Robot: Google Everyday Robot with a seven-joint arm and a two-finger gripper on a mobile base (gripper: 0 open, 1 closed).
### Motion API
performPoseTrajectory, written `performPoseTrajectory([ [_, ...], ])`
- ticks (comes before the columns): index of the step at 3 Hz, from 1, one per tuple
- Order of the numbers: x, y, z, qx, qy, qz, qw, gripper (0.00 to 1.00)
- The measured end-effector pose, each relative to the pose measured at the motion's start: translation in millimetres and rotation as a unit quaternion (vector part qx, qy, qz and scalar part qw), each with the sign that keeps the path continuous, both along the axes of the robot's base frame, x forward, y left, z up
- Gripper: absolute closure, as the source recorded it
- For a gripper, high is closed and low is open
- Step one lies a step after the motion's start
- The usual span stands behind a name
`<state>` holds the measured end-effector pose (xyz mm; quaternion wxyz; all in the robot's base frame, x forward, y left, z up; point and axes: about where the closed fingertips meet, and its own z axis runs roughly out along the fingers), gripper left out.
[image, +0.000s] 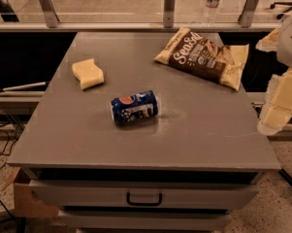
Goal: Place pepsi can upright
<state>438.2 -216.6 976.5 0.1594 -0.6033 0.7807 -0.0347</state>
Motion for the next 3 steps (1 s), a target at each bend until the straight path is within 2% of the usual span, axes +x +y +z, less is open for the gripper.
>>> performPoseTrajectory([
  [1,0,0,0,0.000,0.000,0.000,1.0000,0.00],
  [2,9,14,-2,-0.005,0.003,0.028,0.9996,0.00],
  [3,23,43,-10,-0.012,0.013,0.080,0.9966,0.00],
])
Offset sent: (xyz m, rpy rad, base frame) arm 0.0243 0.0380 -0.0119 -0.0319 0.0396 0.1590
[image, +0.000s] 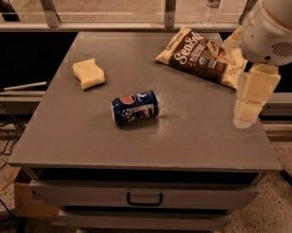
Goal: Place pepsi can upright
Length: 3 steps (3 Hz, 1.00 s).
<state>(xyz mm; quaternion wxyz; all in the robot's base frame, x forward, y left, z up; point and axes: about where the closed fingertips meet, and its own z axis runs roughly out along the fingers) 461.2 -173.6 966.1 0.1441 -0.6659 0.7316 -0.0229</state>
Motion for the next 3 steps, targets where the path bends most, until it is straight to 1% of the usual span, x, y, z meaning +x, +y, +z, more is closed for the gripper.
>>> performPoseTrajectory([
  [1,12,32,-12,-0.008,0.016,0.054,0.9984,0.00],
  [2,24,64,-22,-0.018,0.020,0.095,0.9951,0.00],
  [3,42,103,-28,-0.026,0.015,0.123,0.9920,0.00],
])
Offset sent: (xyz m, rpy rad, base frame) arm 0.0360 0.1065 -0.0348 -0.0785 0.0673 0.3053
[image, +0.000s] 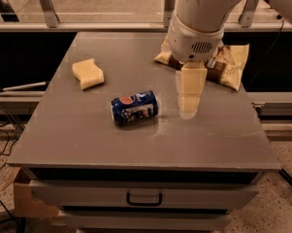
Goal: Place pepsi can upright
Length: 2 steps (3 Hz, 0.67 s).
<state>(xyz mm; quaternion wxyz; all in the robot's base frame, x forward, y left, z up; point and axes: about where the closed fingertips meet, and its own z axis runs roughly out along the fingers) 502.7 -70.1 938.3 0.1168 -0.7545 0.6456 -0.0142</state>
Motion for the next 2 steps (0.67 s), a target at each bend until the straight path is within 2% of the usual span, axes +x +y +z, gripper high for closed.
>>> performPoseTrajectory([
  [1,7,7,-4,-0.002,-0.003,-0.005,1.0000,0.00],
  [2,21,25,-20,-0.014,0.007,0.005,0.9999,0.00],
])
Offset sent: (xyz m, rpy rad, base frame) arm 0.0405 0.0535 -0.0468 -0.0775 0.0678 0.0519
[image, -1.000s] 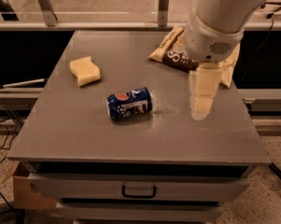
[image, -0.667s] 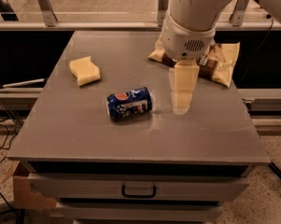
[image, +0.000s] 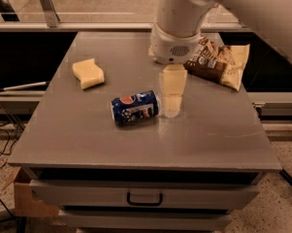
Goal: Place pepsi can upright
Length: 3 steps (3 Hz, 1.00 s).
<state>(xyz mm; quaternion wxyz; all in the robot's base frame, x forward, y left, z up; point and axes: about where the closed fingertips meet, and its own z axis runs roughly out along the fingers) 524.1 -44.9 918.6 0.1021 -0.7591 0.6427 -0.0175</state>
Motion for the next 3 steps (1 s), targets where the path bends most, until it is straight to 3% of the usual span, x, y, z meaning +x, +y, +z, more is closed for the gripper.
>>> performPoseTrajectory([
  [2,15,59,-29,-0.033,0.016,0.045,0.9983,0.00],
  [3,16,82,-39,-0.043,0.017,0.049,0.9977,0.00],
])
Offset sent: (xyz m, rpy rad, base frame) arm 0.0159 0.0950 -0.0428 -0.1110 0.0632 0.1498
